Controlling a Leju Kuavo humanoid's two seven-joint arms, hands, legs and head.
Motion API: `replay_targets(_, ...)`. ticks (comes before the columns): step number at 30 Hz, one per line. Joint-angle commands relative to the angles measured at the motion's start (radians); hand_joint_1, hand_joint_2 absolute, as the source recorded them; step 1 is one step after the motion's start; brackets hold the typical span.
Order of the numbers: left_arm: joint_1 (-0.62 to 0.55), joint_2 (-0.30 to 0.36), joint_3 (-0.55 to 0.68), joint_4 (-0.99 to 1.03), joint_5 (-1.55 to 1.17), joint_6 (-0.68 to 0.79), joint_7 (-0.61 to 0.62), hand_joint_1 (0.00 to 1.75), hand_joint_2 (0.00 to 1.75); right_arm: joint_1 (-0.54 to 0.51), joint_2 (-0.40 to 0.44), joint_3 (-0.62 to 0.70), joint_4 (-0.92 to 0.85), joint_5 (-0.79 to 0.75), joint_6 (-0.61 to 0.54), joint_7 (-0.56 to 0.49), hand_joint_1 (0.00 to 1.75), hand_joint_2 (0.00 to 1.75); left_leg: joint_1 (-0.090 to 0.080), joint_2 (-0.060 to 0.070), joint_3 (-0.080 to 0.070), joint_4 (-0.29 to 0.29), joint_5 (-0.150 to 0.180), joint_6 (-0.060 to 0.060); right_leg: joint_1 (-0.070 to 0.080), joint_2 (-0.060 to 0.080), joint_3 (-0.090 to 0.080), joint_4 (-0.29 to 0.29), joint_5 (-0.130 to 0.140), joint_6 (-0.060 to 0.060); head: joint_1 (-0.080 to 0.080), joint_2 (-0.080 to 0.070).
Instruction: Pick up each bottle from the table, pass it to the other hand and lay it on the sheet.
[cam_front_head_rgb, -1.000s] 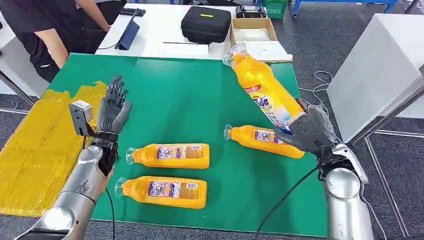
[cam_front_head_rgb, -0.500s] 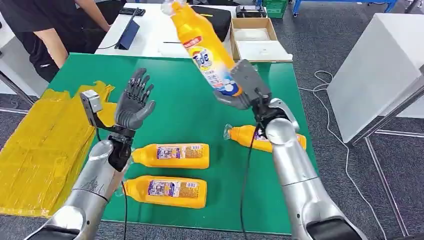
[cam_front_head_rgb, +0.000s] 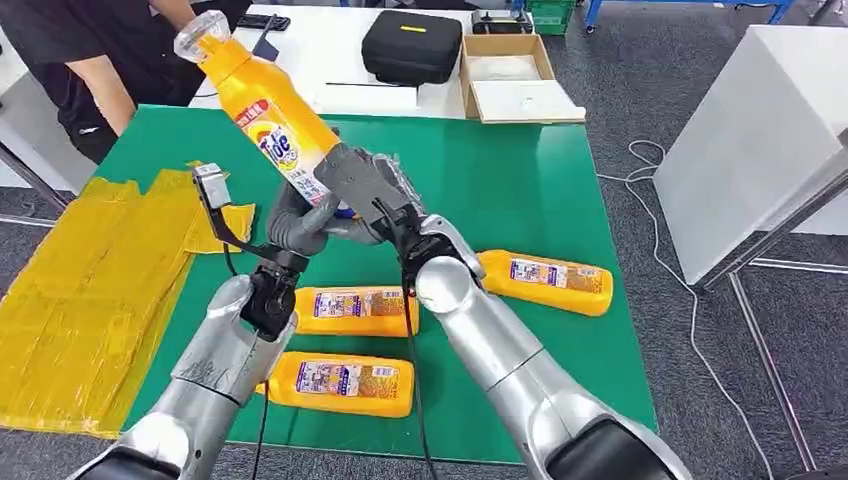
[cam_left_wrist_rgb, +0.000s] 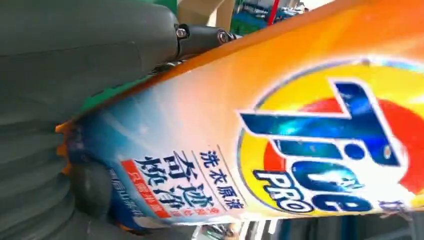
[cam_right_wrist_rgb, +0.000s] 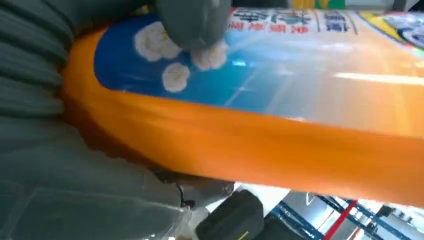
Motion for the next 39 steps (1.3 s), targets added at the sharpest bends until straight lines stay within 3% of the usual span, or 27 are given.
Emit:
replay_targets(1,-0.025,0.030,-0.060,-0.047,0.077,0.002,0.057,0.00,1.75,-0.060,-0.002,0.353,0.153,-0.120,-0.020,0.043,1.75,1.75,0.001,0.001,0.004,0.001,-0.002,-0.001,0.001,0.000,0.004,0.000,-0.002,-0.003,0.000,0.000)
replay_targets(6,-0.059,0.052,-0.011,-0.058,0.094,0.026,0.061,0.00,1.75,-0.004,-0.002,0.446,0.209,-0.111,-0.025,0.025,1.75,1.75,0.002,-0.003,0.005,0.000,-0.002,-0.002,0.003,-0.004,0.006,-0.001,-0.003,-0.003,0.000,0.000)
replay_targets(11,-0.081,0.077,0.062,-0.076,0.101,0.032,0.088,0.00,1.75,0.031,-0.002,0.449,0.244,-0.060,-0.051,0.008,1.75,1.75,0.003,-0.002,0.006,0.000,-0.002,-0.002,0.004,-0.004,0.006,-0.002,-0.003,-0.003,0.000,0.000)
replay_targets(22,-0.263,0.069,0.102,0.137,0.097,-0.002,0.108,0.00,1.75,0.085,-0.002,0.230,0.247,0.142,-0.026,-0.004,1.75,1.75,0.003,-0.006,0.001,0.002,0.000,-0.002,0.004,-0.007,0.000,-0.001,-0.002,-0.003,0.000,0.000)
replay_targets(39,-0.281,0.043,0.129,0.206,0.074,-0.056,0.074,0.00,1.75,0.155,-0.002,0.117,0.226,0.272,-0.016,0.008,1.75,1.75,0.003,-0.006,0.002,0.002,-0.001,-0.002,0.004,-0.007,0.002,-0.001,-0.002,-0.003,0.000,0.000)
